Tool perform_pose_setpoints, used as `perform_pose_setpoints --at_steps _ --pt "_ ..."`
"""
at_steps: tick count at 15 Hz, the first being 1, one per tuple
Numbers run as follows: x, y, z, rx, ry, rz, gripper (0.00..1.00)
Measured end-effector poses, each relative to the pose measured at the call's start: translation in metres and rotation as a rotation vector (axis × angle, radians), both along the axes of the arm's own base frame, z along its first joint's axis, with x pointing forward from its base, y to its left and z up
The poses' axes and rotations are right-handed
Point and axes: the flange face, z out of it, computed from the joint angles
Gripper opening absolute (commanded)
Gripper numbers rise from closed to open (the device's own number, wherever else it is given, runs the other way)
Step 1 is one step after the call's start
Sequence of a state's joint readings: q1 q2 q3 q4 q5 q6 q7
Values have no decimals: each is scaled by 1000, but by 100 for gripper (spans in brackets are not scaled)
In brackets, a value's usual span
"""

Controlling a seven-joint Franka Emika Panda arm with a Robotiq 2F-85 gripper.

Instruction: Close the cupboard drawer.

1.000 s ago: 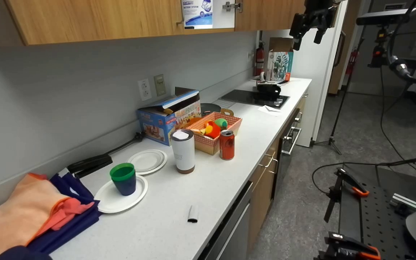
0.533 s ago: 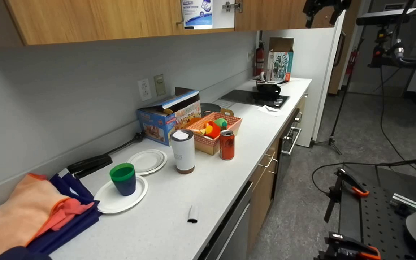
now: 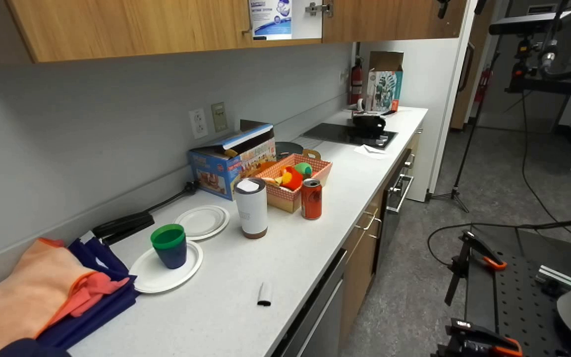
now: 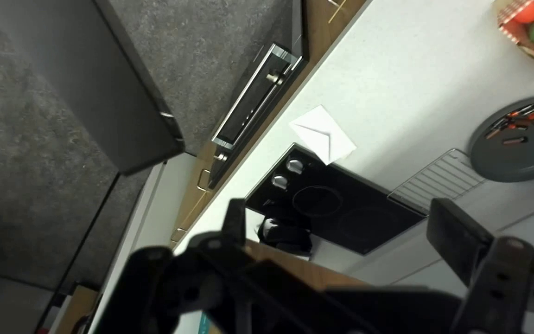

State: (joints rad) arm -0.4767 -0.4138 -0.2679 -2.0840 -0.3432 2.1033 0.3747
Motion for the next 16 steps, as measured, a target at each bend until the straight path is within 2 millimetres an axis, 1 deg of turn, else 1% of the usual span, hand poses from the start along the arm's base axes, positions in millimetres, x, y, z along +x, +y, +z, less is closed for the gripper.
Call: perform_pose_setpoints --at_steps 4,8,11,16 --pt "-9 -34 8 -28 -19 -75 100" --pt "-16 -59 25 -106 -92 -114 100" --pt "-17 -68 35 -176 -161 -106 100" --pt "-16 -69 35 -187 -171 -103 100"
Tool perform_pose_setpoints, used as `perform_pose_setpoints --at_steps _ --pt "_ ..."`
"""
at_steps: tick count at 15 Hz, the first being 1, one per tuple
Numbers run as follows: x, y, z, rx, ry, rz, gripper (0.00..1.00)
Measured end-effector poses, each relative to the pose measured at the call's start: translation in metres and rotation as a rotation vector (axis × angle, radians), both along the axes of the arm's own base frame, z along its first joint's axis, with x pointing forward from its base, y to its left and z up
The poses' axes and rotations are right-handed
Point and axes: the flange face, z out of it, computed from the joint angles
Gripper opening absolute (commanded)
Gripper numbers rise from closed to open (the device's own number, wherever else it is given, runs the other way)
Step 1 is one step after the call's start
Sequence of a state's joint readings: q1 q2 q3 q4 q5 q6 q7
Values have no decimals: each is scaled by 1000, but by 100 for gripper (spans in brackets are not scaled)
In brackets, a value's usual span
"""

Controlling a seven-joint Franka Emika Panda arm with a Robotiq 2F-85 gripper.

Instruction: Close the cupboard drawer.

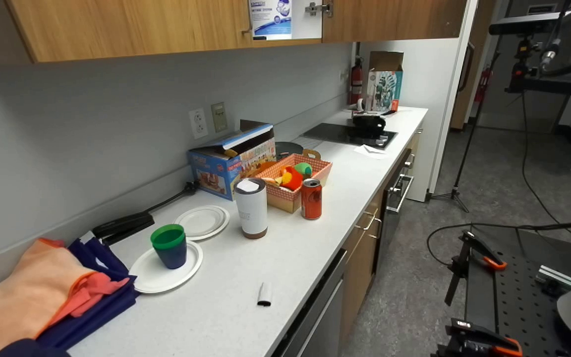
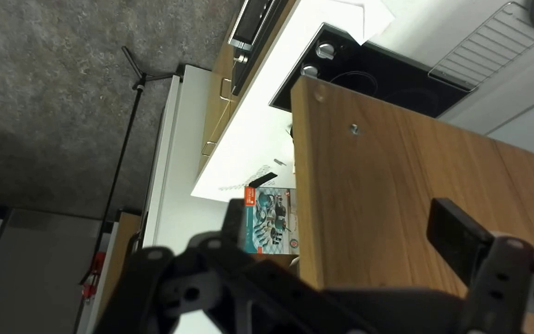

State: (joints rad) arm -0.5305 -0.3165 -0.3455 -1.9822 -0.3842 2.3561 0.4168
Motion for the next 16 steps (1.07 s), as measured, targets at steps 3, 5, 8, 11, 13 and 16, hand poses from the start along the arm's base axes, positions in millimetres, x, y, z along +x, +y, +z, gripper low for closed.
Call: perform_pose_setpoints --at_steps 3,5,8,11,13,16 --pt "0 0 -1 1 1 0 100" --pt "0 -1 2 -7 -7 2 100" --pt "1 -7 9 -48 -43 12 100" --pt "1 -19 14 -81 -60 57 100" --pt "2 -26 15 -85 -52 123 100" --pt "4 -30 18 -89 -33 262 100"
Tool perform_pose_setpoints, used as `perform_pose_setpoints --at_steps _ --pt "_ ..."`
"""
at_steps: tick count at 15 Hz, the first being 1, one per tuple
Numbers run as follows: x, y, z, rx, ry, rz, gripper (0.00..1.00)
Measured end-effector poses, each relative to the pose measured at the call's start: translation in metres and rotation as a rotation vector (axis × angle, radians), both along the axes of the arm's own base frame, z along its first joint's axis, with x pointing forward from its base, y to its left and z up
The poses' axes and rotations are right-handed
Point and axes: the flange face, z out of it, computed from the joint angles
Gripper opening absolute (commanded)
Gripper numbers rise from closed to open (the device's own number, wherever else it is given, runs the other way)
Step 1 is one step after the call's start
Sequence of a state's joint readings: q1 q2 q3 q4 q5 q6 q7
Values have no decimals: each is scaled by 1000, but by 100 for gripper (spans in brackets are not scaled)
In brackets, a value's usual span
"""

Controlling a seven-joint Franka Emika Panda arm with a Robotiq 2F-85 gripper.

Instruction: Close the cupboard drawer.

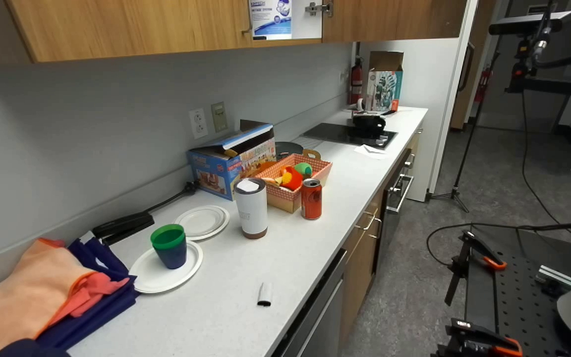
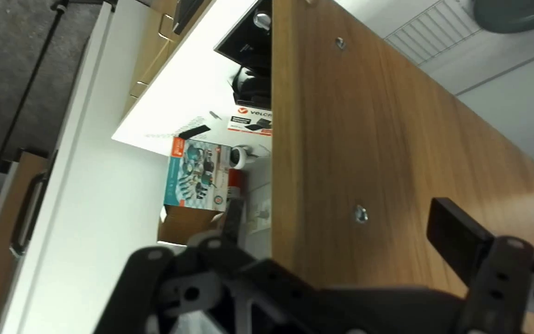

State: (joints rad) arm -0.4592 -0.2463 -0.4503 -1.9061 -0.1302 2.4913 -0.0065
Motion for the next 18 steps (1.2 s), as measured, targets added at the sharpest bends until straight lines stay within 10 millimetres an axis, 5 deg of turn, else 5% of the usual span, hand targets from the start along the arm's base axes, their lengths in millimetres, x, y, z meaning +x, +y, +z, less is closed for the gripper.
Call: perform_pose_setpoints --at_steps 10,18 --pt "-16 -10 7 48 76 260 100" --pt "-10 -7 15 23 20 224 100"
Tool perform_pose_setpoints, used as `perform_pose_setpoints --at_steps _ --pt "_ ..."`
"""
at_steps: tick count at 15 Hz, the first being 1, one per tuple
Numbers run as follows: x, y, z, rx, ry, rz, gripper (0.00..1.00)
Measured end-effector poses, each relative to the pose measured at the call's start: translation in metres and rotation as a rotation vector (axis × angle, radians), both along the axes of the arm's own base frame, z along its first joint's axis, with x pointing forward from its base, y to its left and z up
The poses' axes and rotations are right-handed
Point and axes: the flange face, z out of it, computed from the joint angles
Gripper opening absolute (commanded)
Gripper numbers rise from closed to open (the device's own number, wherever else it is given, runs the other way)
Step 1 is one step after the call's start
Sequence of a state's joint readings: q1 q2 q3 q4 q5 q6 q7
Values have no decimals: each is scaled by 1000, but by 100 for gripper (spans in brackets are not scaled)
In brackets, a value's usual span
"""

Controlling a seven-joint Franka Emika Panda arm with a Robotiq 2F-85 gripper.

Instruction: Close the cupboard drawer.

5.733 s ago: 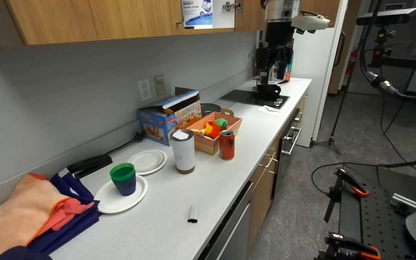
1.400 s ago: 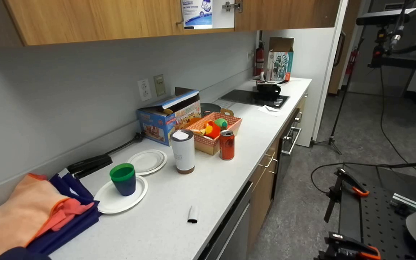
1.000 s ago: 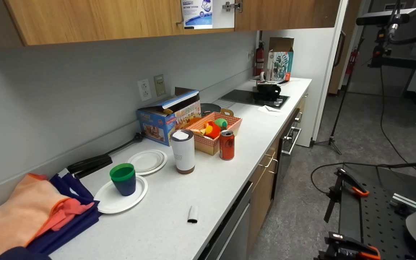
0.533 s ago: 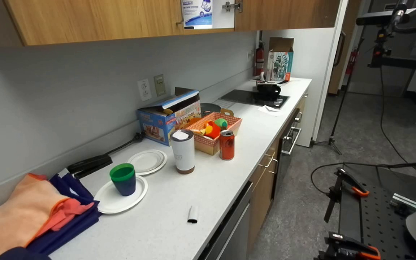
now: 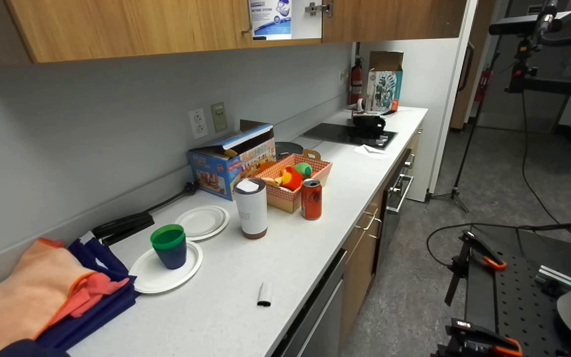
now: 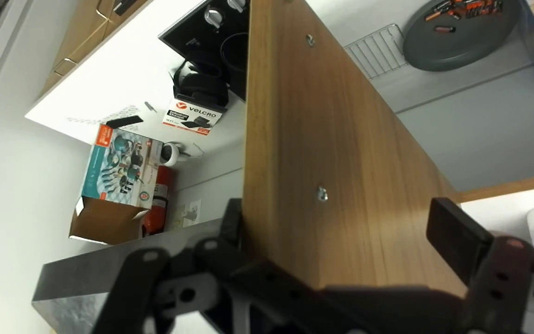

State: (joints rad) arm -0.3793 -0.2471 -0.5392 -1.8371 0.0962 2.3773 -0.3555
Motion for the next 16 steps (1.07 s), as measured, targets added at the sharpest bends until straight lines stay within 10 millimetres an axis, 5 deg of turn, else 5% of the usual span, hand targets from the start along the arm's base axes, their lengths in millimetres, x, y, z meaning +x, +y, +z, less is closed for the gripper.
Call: perform_pose_setpoints --at_steps 6,16 --pt "-2 12 3 35 2 17 100" --pt "-6 77 10 89 -21 170 100"
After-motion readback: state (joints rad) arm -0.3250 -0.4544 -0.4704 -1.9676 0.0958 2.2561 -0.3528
